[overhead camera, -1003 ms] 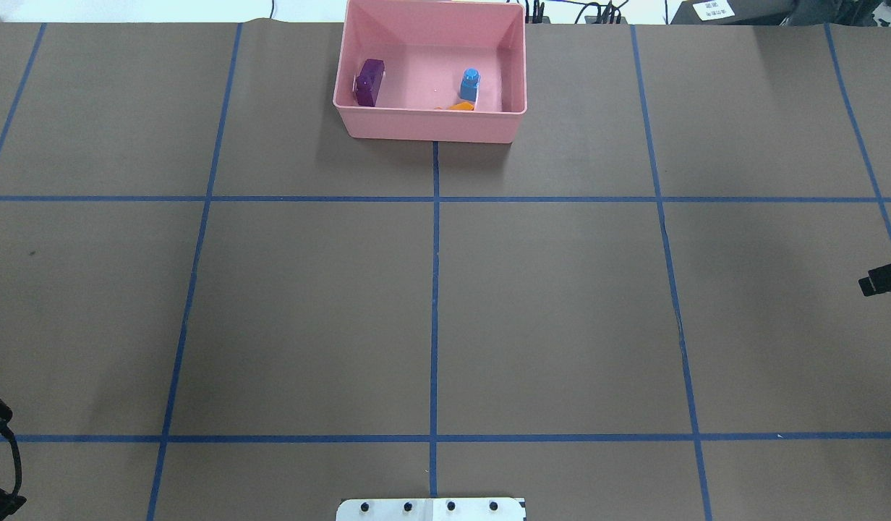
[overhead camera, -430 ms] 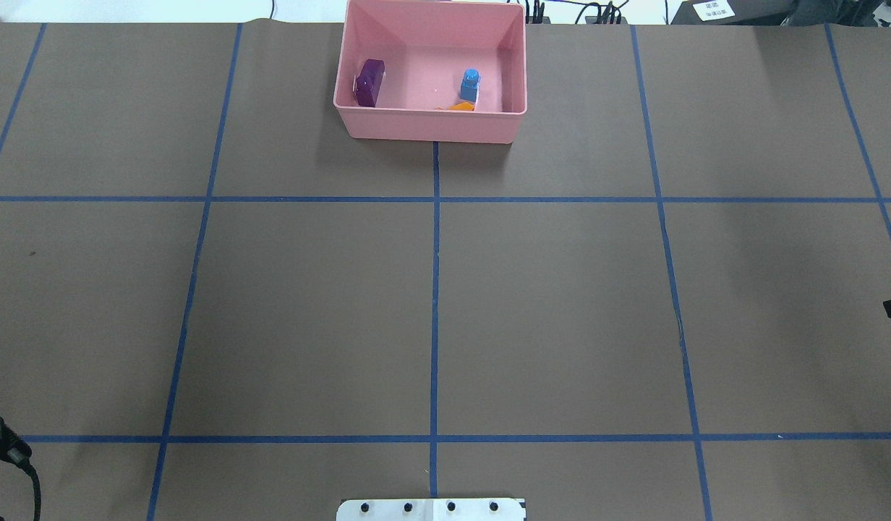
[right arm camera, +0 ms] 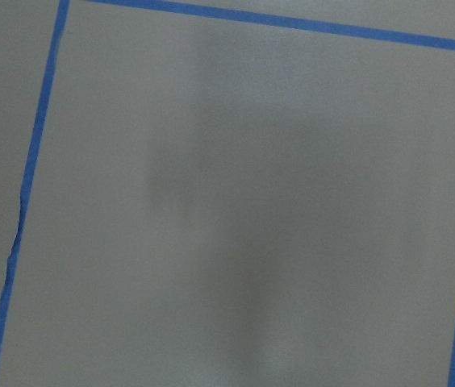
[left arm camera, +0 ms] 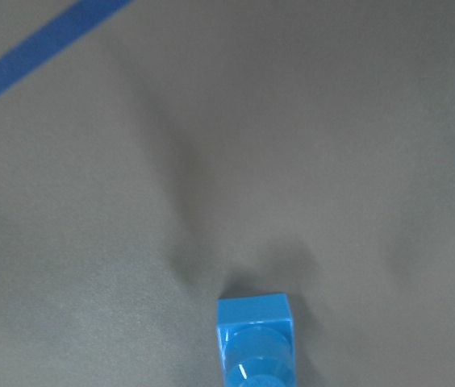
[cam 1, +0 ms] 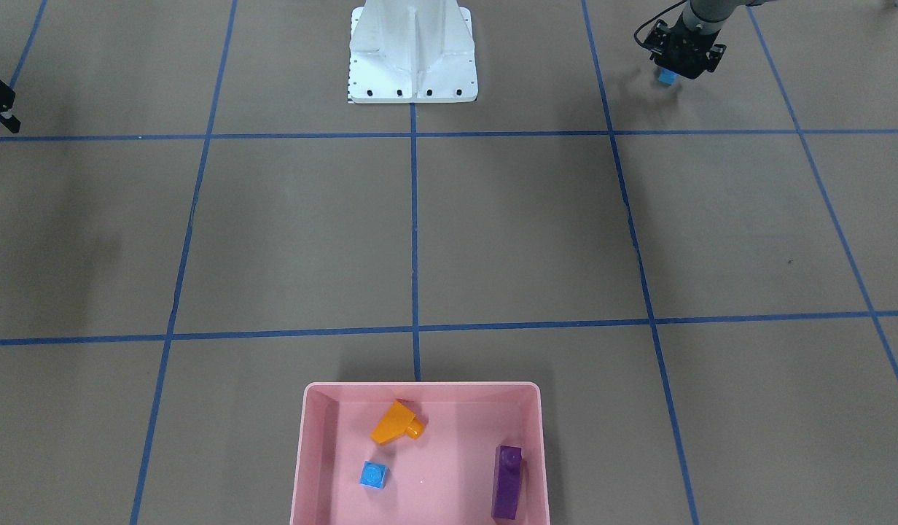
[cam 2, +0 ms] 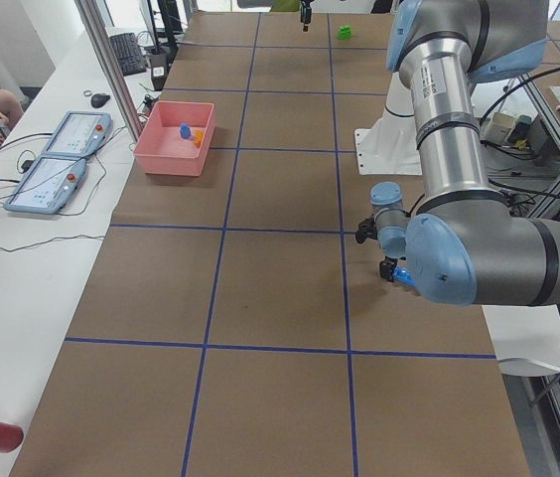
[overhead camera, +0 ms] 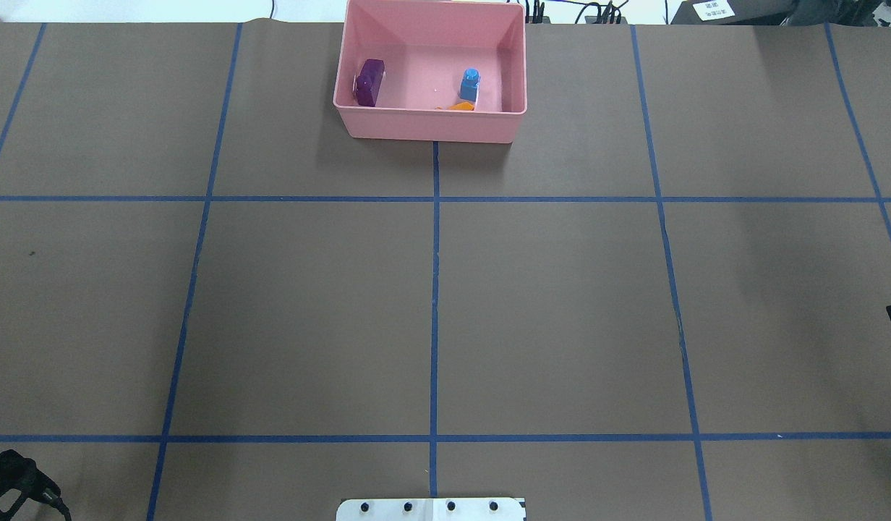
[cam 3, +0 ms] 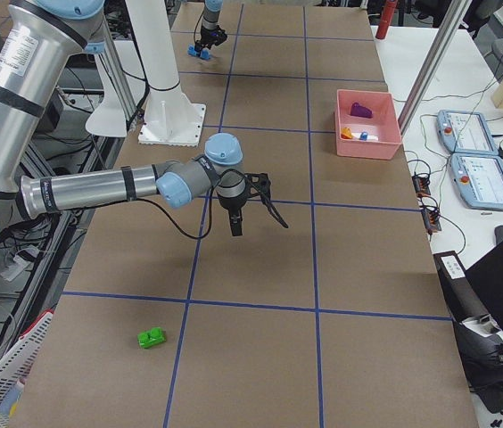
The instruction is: Put all blocks into box
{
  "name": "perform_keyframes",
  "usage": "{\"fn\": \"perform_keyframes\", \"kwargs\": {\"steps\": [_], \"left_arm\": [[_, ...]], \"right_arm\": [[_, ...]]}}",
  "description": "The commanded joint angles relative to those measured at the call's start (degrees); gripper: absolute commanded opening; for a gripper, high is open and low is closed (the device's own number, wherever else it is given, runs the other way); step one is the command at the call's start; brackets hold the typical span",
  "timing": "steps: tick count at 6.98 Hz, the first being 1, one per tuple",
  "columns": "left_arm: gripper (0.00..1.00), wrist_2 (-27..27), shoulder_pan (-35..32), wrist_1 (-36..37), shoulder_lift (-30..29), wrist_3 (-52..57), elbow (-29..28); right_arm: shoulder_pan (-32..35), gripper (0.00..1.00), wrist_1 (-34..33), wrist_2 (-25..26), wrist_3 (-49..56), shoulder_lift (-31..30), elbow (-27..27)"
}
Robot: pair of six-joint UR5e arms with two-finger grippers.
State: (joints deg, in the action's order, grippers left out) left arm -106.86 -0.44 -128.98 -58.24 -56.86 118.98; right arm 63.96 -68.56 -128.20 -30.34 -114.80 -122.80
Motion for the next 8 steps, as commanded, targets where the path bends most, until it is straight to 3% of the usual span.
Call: {"fn": "perform_keyframes", "kwargs": {"steps": [1, 2, 4, 6, 8], "left_arm": [[0.16, -0.10, 0.00, 0.04, -0.21, -0.09, 0.11], [0.00, -0.10, -0.09, 0.04, -0.21, -0.18, 0.29], [0.00, -0.10, -0.61, -0.04, -0.21, -0.88, 0.81], [0.00, -0.36, -2.27, 0.04, 0.06, -3.07, 5.09], [0.00, -0.36, -12.34, -0.05, -7.89, -8.84, 6.97]], "right_arm": [[0.11, 0.99, 0.01, -0.21, -0.07, 0.10, 0.02], [0.20, 0.99, 0.01, -0.21, -0.07, 0.19, 0.02], [0.28, 0.99, 0.01, -0.21, -0.07, 0.19, -0.16], [0.20, 0.99, 0.01, -0.21, -0.16, 1.50, 0.36], [0.20, 0.99, 0.01, -0.12, -0.07, 5.09, 3.08]]}}
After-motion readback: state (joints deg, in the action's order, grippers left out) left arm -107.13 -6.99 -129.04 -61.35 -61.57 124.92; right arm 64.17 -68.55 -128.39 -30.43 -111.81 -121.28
